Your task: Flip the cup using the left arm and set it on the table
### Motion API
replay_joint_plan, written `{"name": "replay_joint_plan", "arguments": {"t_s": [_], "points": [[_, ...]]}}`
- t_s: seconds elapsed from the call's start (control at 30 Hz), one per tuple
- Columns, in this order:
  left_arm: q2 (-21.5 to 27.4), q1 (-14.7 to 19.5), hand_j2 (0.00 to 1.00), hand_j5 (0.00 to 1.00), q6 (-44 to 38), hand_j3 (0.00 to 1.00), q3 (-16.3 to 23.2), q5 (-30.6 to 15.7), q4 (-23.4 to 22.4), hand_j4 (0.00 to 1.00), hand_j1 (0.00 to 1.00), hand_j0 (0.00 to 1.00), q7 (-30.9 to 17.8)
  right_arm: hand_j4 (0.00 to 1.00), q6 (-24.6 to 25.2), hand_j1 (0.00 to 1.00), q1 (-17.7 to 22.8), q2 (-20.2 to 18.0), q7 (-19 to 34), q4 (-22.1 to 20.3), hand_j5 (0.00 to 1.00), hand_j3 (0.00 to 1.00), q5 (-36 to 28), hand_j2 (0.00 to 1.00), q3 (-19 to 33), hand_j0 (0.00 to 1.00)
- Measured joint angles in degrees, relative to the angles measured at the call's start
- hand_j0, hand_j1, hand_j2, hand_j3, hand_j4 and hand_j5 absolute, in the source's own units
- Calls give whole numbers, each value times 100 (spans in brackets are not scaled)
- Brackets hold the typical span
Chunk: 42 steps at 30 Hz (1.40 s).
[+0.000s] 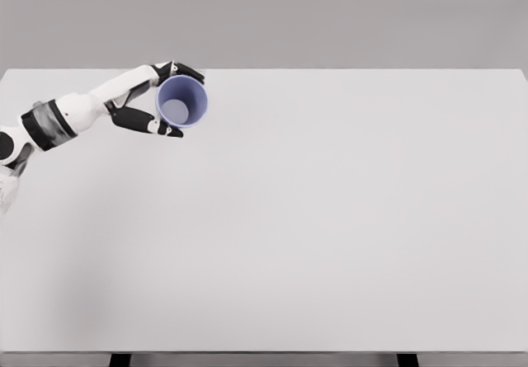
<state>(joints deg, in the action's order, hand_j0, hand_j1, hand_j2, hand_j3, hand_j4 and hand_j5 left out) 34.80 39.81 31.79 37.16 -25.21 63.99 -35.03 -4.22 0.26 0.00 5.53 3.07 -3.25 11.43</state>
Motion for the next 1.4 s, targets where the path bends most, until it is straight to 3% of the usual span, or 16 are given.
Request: {"name": "replay_joint_plan", "arguments": {"t_s": [0.33,0.57,1.0,1.4], "points": [[-55,-334,70,70,-203,70,-1,-674,-24,70,70,70,2,100,0,100,0,0,0,0,100,100,0,100,0,100],[-328,-518,70,70,-234,70,-27,-1079,-389,70,70,70,3,100,0,100,0,0,0,0,100,100,0,100,0,100],[-716,-1125,70,70,-234,70,-405,-1232,-454,70,70,70,3,100,1,100,0,0,0,0,100,100,0,100,0,100],[-830,-1283,70,70,-243,70,-501,-1303,-505,70,70,70,3,100,0,100,0,0,0,0,100,100,0,100,0,100]]}}
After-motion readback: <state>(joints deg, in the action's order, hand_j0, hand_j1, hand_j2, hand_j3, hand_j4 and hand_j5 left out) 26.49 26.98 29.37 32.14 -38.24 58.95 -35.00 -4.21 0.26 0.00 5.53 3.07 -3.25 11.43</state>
